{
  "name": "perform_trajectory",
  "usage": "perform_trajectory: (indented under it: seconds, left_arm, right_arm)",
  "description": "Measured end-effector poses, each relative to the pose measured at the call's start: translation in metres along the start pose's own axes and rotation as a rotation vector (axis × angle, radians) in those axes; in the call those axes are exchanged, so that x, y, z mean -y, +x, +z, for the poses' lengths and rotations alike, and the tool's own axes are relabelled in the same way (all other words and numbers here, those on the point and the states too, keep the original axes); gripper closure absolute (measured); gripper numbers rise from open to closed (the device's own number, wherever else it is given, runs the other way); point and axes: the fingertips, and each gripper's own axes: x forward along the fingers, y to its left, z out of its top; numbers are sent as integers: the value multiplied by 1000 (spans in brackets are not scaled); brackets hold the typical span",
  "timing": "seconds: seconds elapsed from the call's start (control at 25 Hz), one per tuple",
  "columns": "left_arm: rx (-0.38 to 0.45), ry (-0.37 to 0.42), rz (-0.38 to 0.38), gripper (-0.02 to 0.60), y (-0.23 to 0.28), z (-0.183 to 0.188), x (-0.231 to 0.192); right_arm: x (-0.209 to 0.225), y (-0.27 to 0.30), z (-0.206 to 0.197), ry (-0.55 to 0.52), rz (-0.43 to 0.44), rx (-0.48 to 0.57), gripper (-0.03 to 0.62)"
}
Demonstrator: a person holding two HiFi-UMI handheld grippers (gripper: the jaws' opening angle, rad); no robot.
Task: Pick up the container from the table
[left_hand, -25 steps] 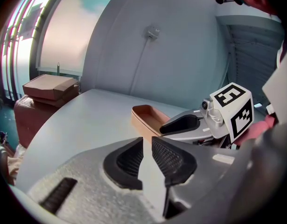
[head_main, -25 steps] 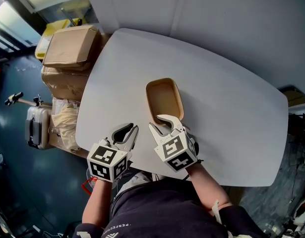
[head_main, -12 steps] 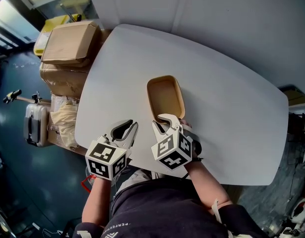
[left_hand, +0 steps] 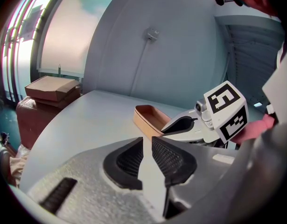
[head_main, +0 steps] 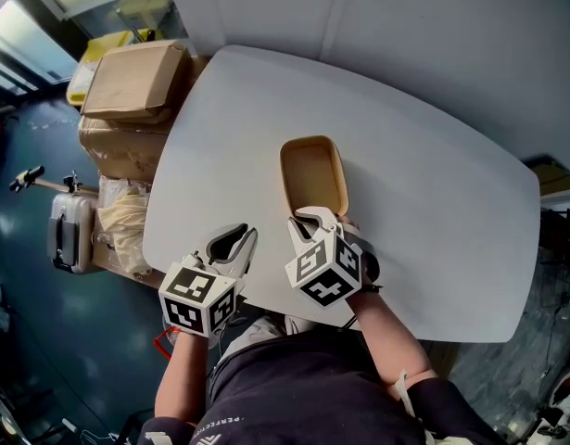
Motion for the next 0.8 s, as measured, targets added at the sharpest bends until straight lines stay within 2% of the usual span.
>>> perform_trajectory:
  seconds: [0.36, 0.56, 0.8]
  left_arm:
    - [37, 16, -4, 526, -15, -2, 11]
    - [78, 39, -15, 529, -23, 3, 23]
    - [142, 77, -15, 541, -38, 9, 39]
  right_arm:
    - [4, -33, 9, 82, -67, 138, 565]
    - [2, -56, 15, 198, -60, 252, 565]
    - [-6, -85, 17, 252, -81, 354, 565]
